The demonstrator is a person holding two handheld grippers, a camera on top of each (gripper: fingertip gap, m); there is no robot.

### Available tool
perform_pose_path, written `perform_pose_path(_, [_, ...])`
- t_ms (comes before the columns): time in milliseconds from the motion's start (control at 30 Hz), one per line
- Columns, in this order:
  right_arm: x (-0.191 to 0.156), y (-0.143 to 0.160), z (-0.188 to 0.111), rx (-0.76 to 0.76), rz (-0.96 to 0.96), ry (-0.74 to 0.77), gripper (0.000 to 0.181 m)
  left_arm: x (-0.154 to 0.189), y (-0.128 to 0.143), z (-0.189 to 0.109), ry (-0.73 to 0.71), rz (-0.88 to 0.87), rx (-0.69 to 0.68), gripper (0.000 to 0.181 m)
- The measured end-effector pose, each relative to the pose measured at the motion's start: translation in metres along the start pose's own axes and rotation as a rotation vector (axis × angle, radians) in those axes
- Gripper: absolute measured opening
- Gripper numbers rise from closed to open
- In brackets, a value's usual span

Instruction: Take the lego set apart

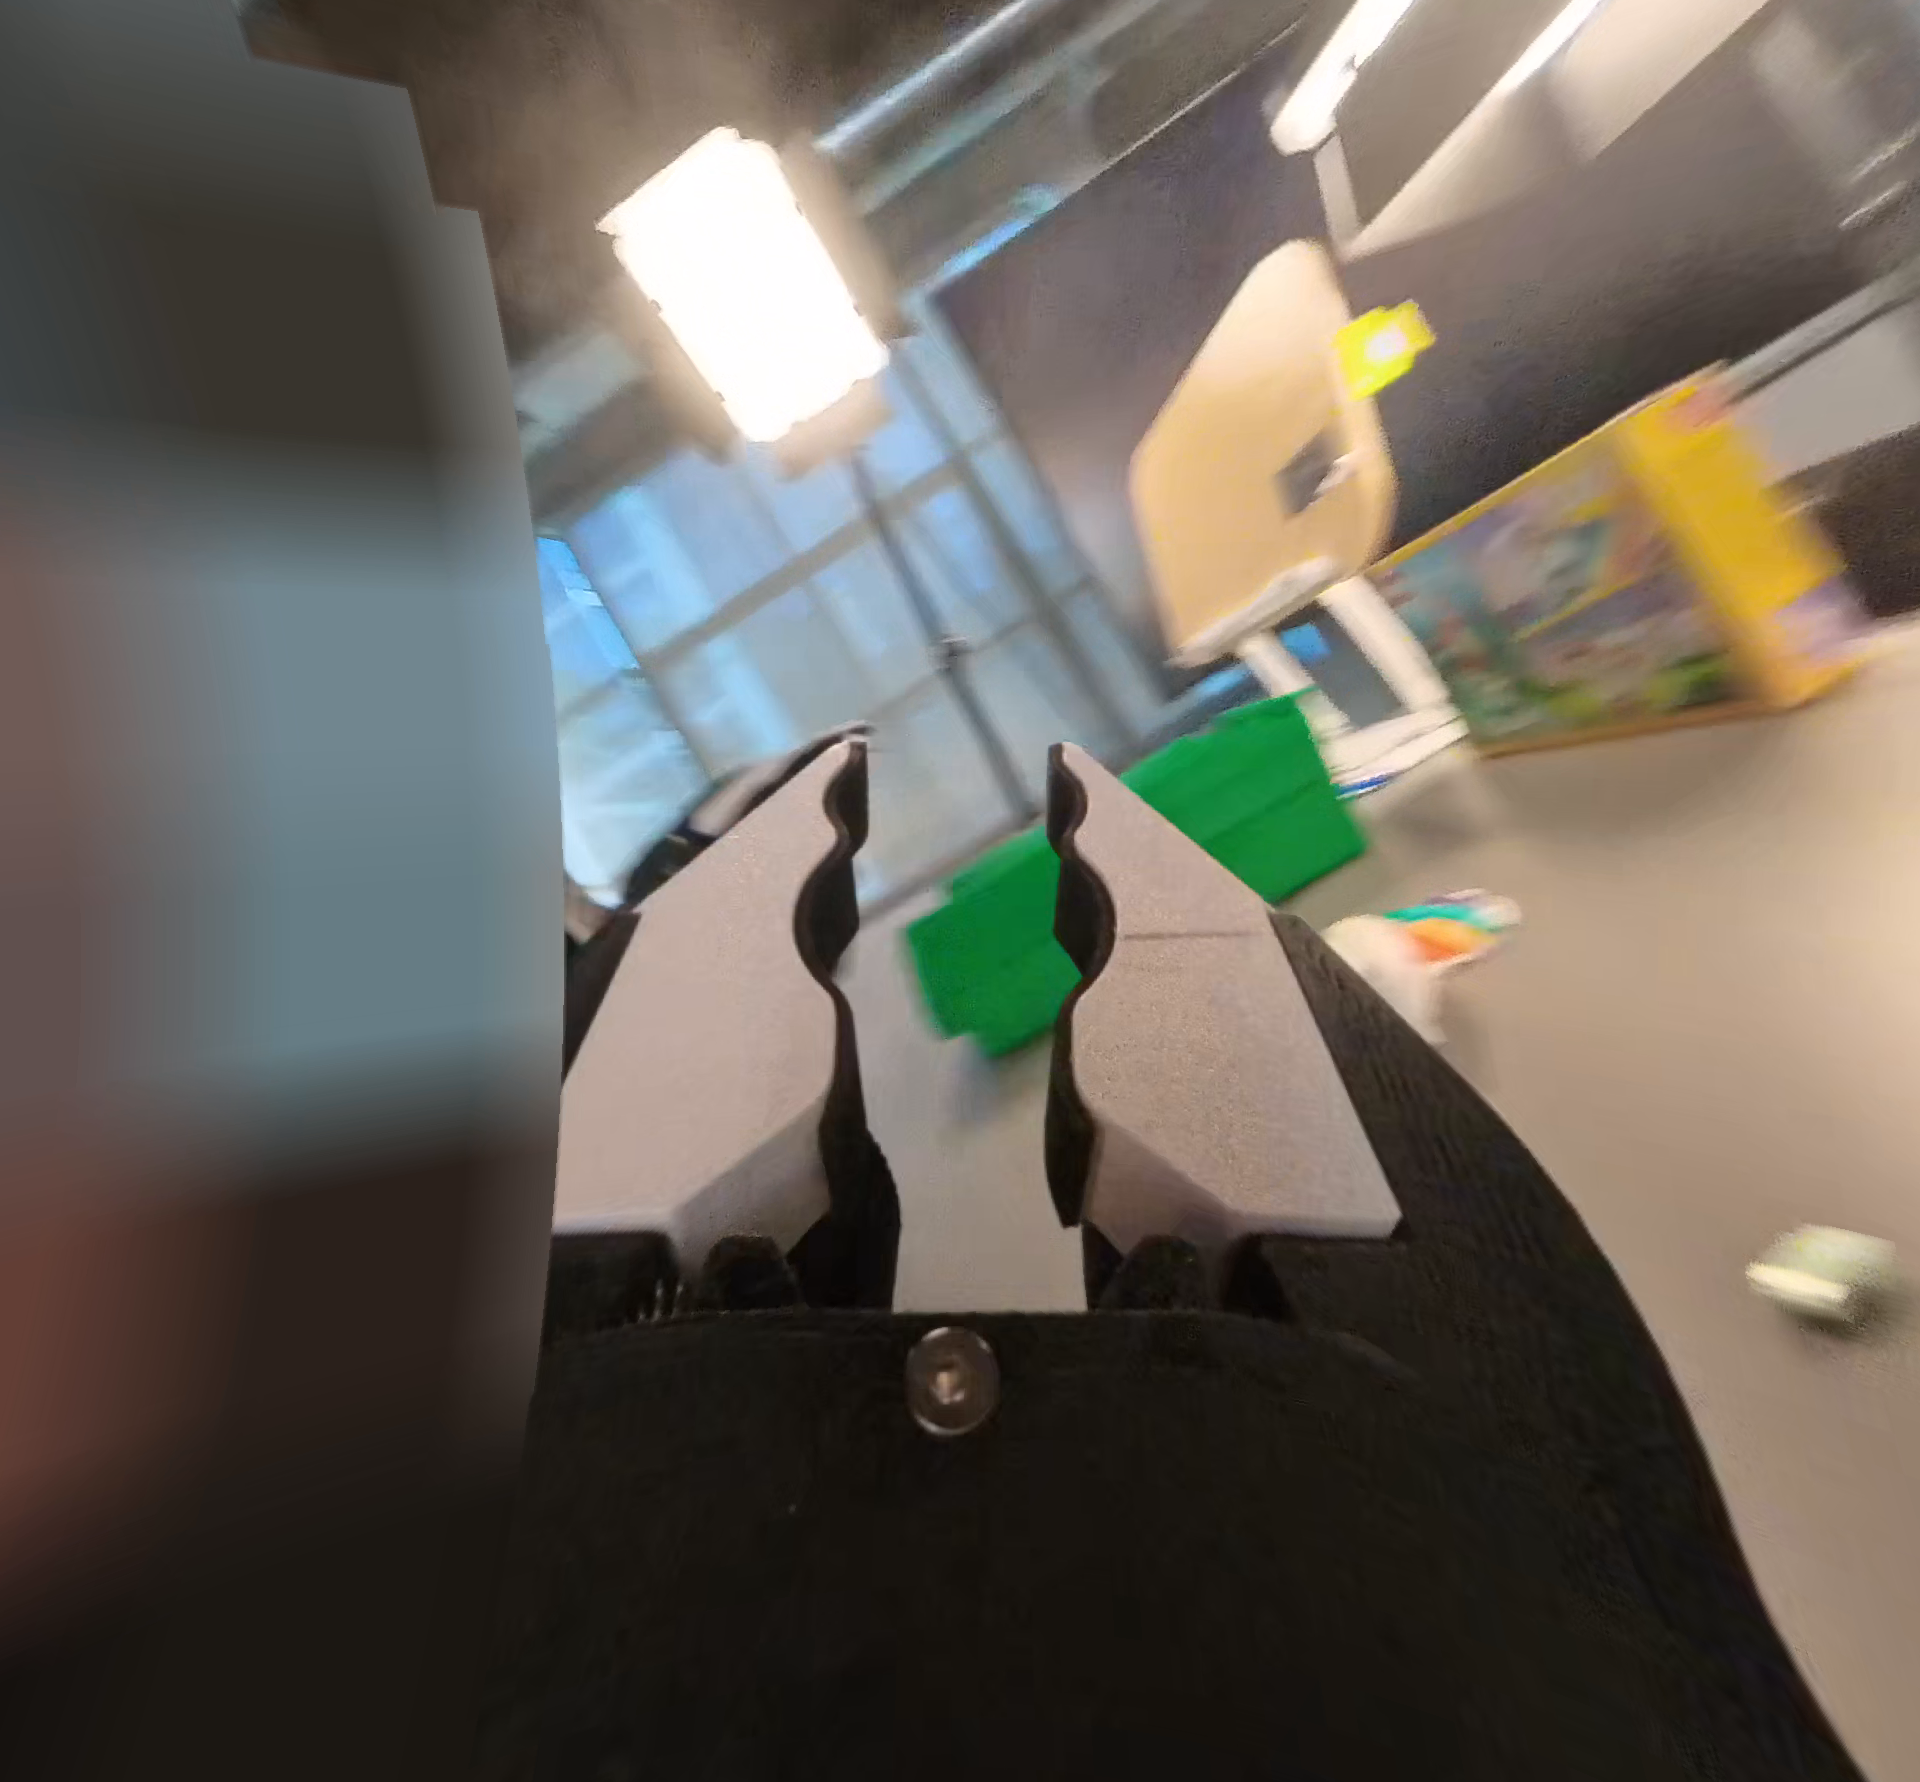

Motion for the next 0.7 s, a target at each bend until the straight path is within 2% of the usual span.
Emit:
perform_pose_path(67, [0.002,-0.008,-0.008,0.012,-0.152,0.169,0.033,-0.05,0.034,0.004,-0.064,-0.102,-0.186,0.015])
perform_pose_path(167, [0.006,-0.019,-0.019,0.016,-0.216,0.323,0.029,-0.093,0.096,0.012,-0.023,-0.244,-0.541,0.016])
perform_pose_path(233, [0.016,-0.02,-0.025,-0.055,-0.201,0.441,0.026,-0.106,0.134,0.017,0.028,-0.281,-0.745,0.019])
perform_pose_path(367, [0.033,-0.008,-0.029,-0.324,-0.288,0.683,0.024,-0.106,0.185,0.026,0.185,-0.438,-1.032,0.029])
perform_pose_path(433, [0.039,0.005,-0.025,-0.495,-0.364,0.755,0.024,-0.104,0.2,0.032,0.217,-0.478,-1.099,0.034])
perform_pose_path(500, [0.045,0.02,-0.02,-0.662,-0.417,0.815,0.024,-0.103,0.21,0.035,0.218,-0.49,-1.159,0.05])
perform_pose_path(567, [0.049,0.027,-0.014,-0.753,-0.444,0.865,0.024,-0.102,0.216,0.036,0.216,-0.494,-1.202,0.063])
perform_pose_path(633, [0.056,0.032,-0.008,-0.798,-0.414,0.892,0.023,-0.105,0.21,0.035,0.174,-0.485,-1.168,0.075])
perform_pose_path(700, [0.064,0.036,-0.005,-0.851,-0.366,0.937,0.027,-0.109,0.192,0.032,0.122,-0.479,-1.06,0.075])
Point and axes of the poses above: each gripper's, where its closed fingertips meet, z out along the fingers, y out of its underside, x = y × z across the jaws, the point moved 8 cm from there along -z, back along the fingers, and after that the axes turned 5 degrees about -x, right-handed, at the moved point
